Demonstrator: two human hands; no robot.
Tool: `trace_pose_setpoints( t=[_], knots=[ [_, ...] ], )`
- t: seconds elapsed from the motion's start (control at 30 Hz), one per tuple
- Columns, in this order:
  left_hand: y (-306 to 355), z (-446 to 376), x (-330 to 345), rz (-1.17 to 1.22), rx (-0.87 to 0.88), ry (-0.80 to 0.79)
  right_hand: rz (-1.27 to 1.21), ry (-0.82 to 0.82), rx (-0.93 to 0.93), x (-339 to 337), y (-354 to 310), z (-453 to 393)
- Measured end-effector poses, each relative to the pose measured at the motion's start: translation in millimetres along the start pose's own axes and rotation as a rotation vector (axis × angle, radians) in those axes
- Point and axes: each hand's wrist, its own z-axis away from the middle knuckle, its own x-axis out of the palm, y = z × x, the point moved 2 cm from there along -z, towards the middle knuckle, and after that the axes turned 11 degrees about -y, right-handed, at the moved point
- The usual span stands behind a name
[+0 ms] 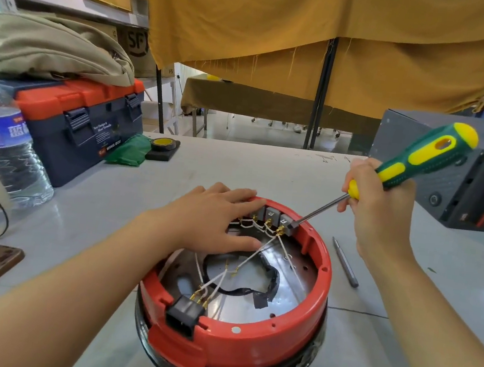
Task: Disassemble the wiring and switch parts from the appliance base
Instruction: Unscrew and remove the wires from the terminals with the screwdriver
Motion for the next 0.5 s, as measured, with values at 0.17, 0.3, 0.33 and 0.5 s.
trace_pose_setpoints(
  t=[0.17,0.3,0.33,0.5],
  knots=[
    [1.0,-2.5,3.3,0.044,-0.030,0.022,0.041,-0.035,-0.033,2.7,0.4,1.7],
    [1.1,-1.3,5.0,0.165,0.020,0.055,0.052,-0.060,-0.049,4.3,1.4,2.7],
    [1.0,-0.5,4.8,0.194,0.040,0.062,0.055,-0.066,-0.051,4.5,1.5,2.7],
    [2.1,3.5,2.7,0.290,0.140,0.073,0.064,-0.087,-0.045,3.5,2.4,0.4]
  ],
)
